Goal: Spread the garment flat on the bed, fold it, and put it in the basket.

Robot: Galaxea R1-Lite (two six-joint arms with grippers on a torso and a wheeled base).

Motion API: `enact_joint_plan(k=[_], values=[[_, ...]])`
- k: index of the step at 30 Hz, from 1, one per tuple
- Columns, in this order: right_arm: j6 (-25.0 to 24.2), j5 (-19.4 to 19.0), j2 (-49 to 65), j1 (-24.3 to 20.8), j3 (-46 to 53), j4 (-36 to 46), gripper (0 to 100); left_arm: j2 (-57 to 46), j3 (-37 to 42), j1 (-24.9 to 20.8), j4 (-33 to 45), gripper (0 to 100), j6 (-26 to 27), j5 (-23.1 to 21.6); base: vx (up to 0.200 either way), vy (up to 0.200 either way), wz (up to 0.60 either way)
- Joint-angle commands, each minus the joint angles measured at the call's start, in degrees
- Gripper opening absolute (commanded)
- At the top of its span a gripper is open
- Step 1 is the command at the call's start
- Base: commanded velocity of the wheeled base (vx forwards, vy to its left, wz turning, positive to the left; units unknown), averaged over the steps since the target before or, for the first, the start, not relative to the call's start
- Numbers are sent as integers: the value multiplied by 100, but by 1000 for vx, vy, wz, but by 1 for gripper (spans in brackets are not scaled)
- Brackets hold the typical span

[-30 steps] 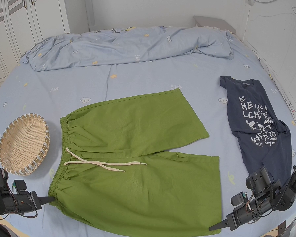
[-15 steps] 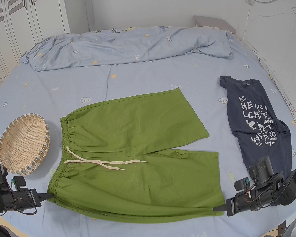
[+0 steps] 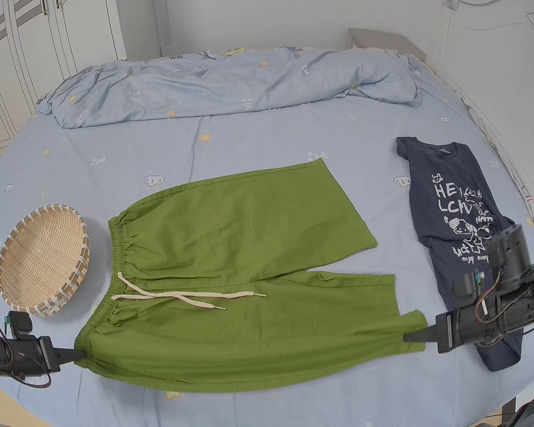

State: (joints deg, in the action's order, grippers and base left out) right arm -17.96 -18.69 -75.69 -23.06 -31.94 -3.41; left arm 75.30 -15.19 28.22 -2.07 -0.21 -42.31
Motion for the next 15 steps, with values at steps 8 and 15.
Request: enact_joint_plan(k=[8,15], values=[[-24,-47,-77,109,-2317,772,0,72,-2023,-467,910,0,-357,-14,0,0,0],[-24,-56,-1027,197,-3240,403,0,767,-2691,-475,902,0,-375,-14,0,0,0]])
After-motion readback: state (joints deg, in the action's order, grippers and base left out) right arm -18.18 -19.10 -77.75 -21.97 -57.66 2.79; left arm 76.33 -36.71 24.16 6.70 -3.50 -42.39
